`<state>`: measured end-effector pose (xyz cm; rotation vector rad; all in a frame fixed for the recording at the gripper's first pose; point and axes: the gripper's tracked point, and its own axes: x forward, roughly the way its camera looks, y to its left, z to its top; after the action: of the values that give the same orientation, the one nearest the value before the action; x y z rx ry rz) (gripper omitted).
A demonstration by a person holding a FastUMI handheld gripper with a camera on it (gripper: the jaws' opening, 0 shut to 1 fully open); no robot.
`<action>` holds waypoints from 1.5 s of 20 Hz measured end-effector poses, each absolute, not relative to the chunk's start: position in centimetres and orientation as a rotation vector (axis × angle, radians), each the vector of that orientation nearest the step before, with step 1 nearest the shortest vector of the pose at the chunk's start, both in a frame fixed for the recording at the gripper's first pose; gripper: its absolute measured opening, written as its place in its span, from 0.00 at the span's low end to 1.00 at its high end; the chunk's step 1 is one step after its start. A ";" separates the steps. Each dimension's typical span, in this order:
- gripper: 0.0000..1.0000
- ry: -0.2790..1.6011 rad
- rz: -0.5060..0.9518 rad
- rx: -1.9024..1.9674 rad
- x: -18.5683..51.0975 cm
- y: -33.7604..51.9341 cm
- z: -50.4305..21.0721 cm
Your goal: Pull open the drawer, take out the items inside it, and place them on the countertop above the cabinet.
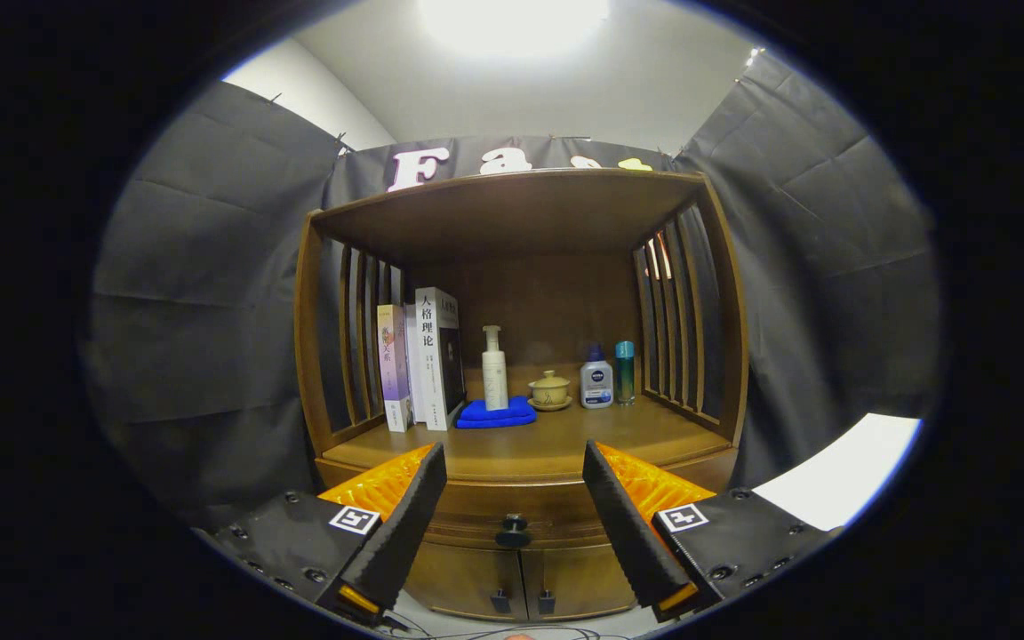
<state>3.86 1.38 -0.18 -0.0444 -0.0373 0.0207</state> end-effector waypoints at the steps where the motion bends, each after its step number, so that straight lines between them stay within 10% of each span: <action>1: 0.98 -0.033 0.021 -0.049 4.3 1.4 -0.4; 30: 0.98 0.208 0.004 -0.078 11.5 1.6 -14.3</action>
<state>11.53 1.55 -14.31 -0.0776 0.2081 0.0037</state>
